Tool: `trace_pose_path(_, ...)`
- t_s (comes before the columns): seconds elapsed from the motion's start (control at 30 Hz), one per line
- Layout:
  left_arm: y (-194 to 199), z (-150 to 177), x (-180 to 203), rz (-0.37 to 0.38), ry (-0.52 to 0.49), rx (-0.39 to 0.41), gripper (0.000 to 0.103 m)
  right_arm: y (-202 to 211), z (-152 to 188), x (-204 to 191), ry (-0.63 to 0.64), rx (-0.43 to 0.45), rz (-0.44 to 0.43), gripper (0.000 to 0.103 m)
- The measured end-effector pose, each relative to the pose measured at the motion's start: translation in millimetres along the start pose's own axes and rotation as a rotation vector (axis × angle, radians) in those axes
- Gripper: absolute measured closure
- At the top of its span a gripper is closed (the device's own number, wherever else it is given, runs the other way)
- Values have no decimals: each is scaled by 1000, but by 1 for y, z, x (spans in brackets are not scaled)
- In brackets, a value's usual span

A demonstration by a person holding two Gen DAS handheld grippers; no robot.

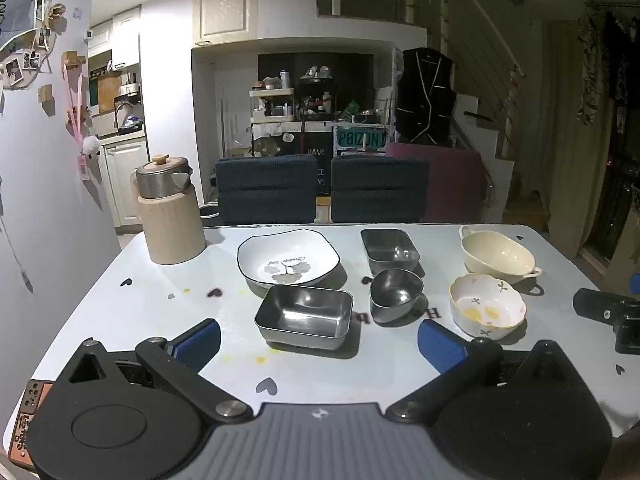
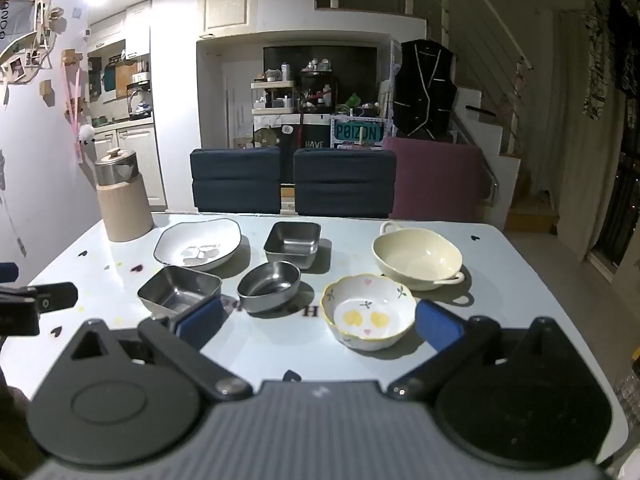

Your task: Organize plates and bowls

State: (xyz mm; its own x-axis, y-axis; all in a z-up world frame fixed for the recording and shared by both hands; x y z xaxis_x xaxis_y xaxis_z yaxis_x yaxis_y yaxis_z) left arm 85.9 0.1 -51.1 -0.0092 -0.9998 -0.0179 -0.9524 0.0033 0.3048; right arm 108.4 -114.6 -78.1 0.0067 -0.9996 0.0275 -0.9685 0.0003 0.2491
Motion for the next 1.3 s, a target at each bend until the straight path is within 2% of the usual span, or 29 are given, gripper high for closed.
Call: trace_pose_path(1.3, -3, 1, 12, 5, 9, 1, 0, 1, 0, 1, 12, -1, -10, 0)
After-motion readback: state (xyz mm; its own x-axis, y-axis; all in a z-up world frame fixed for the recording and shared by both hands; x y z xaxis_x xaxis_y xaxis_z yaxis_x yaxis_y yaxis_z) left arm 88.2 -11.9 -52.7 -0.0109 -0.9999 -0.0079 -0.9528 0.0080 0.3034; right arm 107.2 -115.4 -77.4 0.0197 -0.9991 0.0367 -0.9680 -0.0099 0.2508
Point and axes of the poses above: each gripper's, at about its wrist camera, not at the fingertips, and y roughly against the way its jaws point, x to its right, z to its underside, the point moved 10 cm from there along -y, roughly the way its jaws point, and after that the axes turned 13 degrees about x, right-handed, at the moved point
